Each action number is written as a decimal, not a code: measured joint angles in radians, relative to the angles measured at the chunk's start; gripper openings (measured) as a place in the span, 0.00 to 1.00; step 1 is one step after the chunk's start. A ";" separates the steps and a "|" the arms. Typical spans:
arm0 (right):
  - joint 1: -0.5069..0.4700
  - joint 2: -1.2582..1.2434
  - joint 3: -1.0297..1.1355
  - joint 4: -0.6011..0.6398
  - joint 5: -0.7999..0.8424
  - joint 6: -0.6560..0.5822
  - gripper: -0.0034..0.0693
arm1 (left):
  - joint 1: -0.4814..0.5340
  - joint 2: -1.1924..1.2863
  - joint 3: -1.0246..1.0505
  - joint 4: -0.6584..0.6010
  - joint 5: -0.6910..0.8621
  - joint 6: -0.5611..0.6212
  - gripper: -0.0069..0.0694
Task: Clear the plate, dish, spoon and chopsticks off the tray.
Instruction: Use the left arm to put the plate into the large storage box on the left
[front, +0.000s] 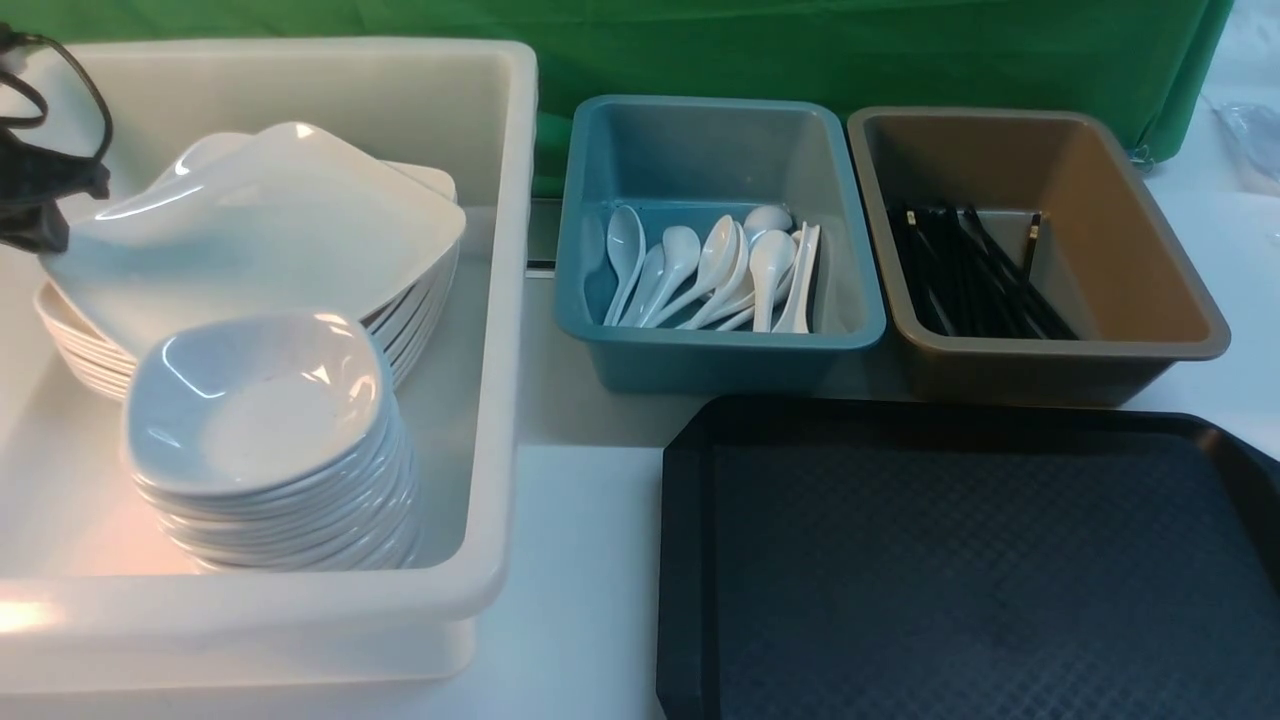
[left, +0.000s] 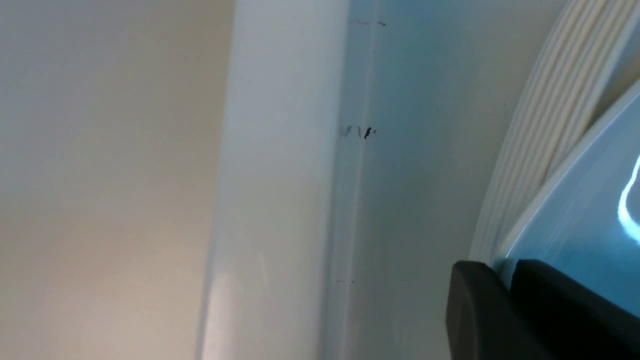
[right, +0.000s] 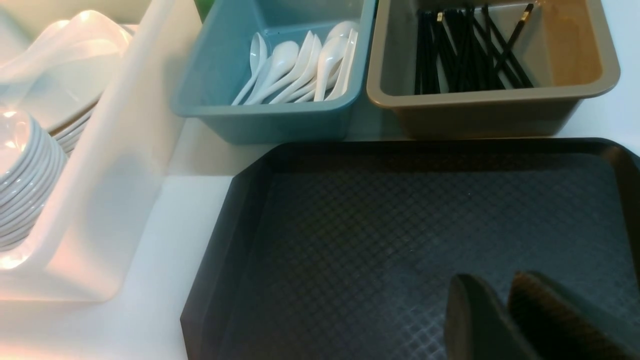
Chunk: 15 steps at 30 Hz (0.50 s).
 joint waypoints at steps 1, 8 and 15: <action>0.000 0.000 0.000 0.000 0.000 0.000 0.24 | 0.000 -0.002 0.000 0.000 0.003 -0.002 0.14; 0.000 0.000 0.000 0.000 0.000 0.000 0.24 | 0.005 -0.020 0.000 0.017 0.055 -0.013 0.12; 0.000 0.000 0.000 0.000 -0.001 0.000 0.24 | 0.019 -0.034 0.000 0.022 0.110 -0.044 0.12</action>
